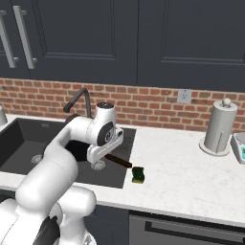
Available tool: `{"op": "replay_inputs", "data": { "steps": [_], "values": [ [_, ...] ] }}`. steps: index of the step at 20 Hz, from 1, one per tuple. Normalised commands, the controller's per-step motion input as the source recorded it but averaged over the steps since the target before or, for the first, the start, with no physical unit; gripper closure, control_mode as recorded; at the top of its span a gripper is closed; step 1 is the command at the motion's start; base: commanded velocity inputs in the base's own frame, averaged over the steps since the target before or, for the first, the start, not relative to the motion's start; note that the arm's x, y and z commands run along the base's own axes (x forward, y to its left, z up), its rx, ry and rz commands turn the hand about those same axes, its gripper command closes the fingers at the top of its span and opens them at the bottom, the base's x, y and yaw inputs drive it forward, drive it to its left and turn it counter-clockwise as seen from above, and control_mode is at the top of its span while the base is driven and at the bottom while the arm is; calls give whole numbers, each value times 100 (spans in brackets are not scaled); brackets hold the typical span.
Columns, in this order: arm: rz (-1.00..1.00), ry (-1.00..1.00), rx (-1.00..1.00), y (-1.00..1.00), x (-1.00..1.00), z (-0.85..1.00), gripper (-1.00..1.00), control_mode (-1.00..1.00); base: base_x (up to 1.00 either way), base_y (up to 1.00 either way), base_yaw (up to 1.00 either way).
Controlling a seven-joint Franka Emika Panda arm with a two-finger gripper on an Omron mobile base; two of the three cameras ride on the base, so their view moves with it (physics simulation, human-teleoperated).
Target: Pick the pan and sponge and place them into the sink. Then turn on the water.
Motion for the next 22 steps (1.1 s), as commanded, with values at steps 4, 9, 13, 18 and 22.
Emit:
{"op": "replay_inputs", "data": {
  "steps": [4,9,13,18,22],
  "values": [
    [5,4,0,19,16,-5,100,-100,0,0,0],
    [4,2,0,25,15,-7,100,-100,0,0,0],
    [2,0,0,20,13,-7,100,-100,0,0,0],
    [0,0,0,3,7,-7,100,-100,0,0,0],
    [0,0,0,0,8,-11,100,-100,0,0,0]
  ]
}}
